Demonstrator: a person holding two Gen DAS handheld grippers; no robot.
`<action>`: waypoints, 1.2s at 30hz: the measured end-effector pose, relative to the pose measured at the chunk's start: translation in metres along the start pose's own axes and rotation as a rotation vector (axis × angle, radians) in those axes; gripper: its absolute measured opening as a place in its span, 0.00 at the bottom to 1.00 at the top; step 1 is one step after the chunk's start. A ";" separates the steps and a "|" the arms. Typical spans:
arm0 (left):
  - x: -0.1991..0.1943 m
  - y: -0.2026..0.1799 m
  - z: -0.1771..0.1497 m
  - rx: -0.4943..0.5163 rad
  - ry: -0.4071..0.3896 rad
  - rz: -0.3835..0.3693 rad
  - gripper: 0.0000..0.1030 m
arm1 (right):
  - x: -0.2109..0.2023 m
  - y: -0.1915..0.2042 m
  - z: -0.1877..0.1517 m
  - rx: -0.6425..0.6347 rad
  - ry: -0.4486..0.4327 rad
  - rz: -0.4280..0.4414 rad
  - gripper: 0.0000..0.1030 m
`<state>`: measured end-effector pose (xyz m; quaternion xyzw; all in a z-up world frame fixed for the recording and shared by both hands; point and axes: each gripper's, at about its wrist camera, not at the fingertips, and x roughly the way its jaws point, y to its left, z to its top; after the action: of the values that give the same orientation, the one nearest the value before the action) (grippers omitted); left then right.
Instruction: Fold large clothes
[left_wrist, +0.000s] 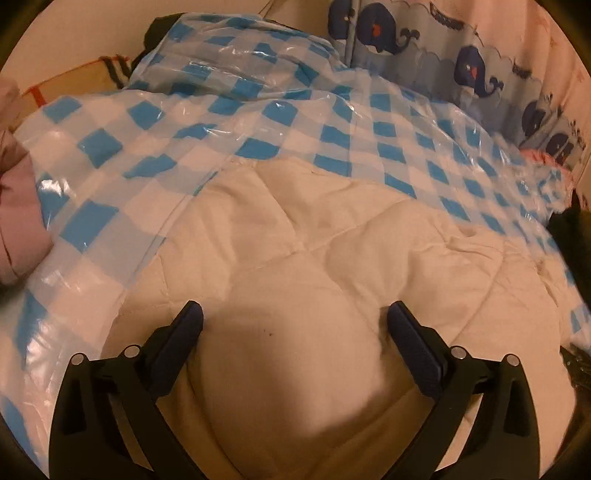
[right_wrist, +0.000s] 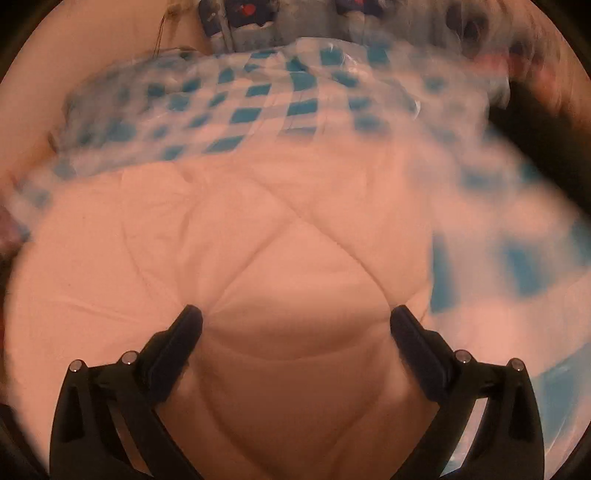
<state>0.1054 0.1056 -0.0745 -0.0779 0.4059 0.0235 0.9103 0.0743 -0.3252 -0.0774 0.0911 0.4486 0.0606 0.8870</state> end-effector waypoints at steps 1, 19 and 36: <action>-0.007 -0.002 0.000 0.015 -0.007 0.013 0.93 | -0.006 -0.003 0.006 0.038 0.026 -0.005 0.94; -0.137 0.155 -0.099 -0.519 0.026 -0.483 0.93 | -0.107 0.214 -0.079 -0.650 -0.199 0.014 0.94; -0.100 0.125 -0.129 -0.574 0.180 -0.592 0.93 | -0.026 0.298 -0.083 -0.737 -0.063 0.040 0.94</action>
<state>-0.0702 0.2099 -0.1004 -0.4432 0.4208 -0.1336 0.7802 -0.0163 -0.0301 -0.0407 -0.2239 0.3673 0.2328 0.8723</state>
